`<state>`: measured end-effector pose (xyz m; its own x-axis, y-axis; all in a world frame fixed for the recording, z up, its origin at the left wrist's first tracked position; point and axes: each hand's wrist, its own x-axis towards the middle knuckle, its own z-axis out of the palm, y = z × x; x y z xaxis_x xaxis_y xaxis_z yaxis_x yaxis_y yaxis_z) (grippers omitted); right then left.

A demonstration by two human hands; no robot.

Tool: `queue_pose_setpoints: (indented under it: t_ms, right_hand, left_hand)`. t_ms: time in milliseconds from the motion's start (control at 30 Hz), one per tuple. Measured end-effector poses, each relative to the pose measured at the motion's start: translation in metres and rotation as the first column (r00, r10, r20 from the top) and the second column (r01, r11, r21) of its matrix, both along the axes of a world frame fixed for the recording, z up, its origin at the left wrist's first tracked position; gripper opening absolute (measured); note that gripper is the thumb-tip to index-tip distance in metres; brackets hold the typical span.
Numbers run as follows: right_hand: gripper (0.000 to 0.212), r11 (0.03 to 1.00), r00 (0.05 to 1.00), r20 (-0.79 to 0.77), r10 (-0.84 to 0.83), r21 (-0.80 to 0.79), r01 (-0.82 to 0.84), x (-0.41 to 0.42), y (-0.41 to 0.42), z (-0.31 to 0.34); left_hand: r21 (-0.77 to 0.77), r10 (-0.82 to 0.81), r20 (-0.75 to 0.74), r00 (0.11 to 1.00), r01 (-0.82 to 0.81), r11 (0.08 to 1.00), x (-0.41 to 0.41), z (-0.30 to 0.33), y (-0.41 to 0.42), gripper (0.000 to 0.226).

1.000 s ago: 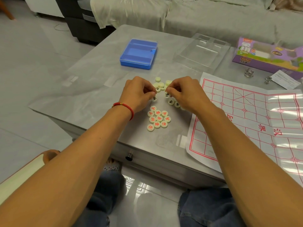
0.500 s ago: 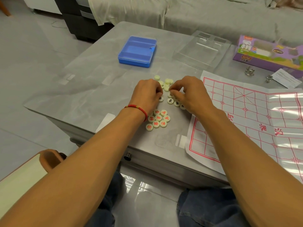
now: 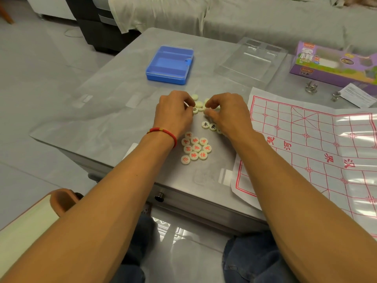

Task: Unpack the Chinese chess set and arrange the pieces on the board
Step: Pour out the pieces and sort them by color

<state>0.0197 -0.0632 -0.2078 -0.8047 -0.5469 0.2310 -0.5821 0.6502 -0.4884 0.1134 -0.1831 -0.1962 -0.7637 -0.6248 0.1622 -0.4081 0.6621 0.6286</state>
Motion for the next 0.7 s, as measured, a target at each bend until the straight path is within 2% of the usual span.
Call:
queue_pose_setpoints:
  t_ms: [200,300,367,433,600,700]
  right_hand:
    - [0.015,0.993,0.998,-0.056,-0.015,0.120,0.022,0.006,-0.010,0.002]
    - [0.015,0.999,0.989,0.150,-0.010,-0.040,0.017,0.006,-0.006,0.017]
    - [0.013,0.987,0.943,0.331,0.023,-0.156,0.031,0.006,-0.001,0.026]
    - [0.012,0.980,0.887,0.458,0.067,-0.195,0.027,0.008,0.004,0.033]
    - [0.007,0.978,0.833,0.538,0.130,-0.208,-0.018,0.014,0.005,0.037]
    - [0.011,0.981,0.858,0.496,0.132,-0.190,-0.041,0.014,0.001,0.035]
  left_hand:
    - [0.017,0.023,0.032,0.999,-0.024,1.000,0.008,0.002,-0.012,0.021]
    - [0.049,-0.004,0.029,1.000,0.003,0.999,0.009,0.004,-0.015,0.022]
    - [0.080,-0.041,0.019,0.999,0.039,0.996,0.012,0.006,-0.016,0.023]
    - [0.104,-0.096,0.000,0.995,0.096,0.990,0.015,0.008,-0.013,0.026]
    - [0.041,-0.196,-0.059,0.979,0.199,0.979,0.018,0.008,-0.004,0.036]
    - [-0.041,-0.175,-0.022,0.984,0.174,0.984,0.018,0.007,-0.007,0.029]
